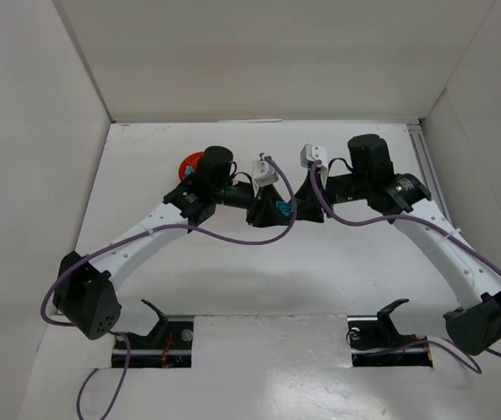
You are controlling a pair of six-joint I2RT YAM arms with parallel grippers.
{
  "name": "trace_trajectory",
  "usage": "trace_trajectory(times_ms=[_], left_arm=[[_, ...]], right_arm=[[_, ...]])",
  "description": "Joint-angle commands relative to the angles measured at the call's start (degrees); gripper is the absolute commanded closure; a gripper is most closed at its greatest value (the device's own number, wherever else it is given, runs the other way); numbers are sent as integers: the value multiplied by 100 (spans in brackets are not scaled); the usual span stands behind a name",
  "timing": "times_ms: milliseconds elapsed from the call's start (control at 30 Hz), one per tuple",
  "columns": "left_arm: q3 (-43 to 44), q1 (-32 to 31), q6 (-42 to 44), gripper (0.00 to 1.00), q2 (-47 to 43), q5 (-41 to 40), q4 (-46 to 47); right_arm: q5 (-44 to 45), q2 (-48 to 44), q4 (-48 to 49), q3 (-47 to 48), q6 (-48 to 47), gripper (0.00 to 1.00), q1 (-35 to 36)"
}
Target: Sort the legos into containers by color
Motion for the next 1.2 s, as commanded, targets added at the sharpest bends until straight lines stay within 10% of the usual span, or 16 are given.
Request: trace_trajectory(times_ms=[0,300,600,867,1167], left_arm=[[241,-43,-121,100,42,36,262],[127,-43,-183,100,95,-122,262],[74,-43,-183,100,42,-175,262],[22,-43,-130,100,-10,-175,262],[-242,-43,-183,100,-10,-289,262]], right_arm=[[-22,45,-31,240,-203,75,128],[-505,151,-137,354,-203,47,-206],[-876,151,-66,354,-142,42,-452],[-673,37,-119,354,-142,84,-505],[-533,-130,249,354,243,100,-1084]])
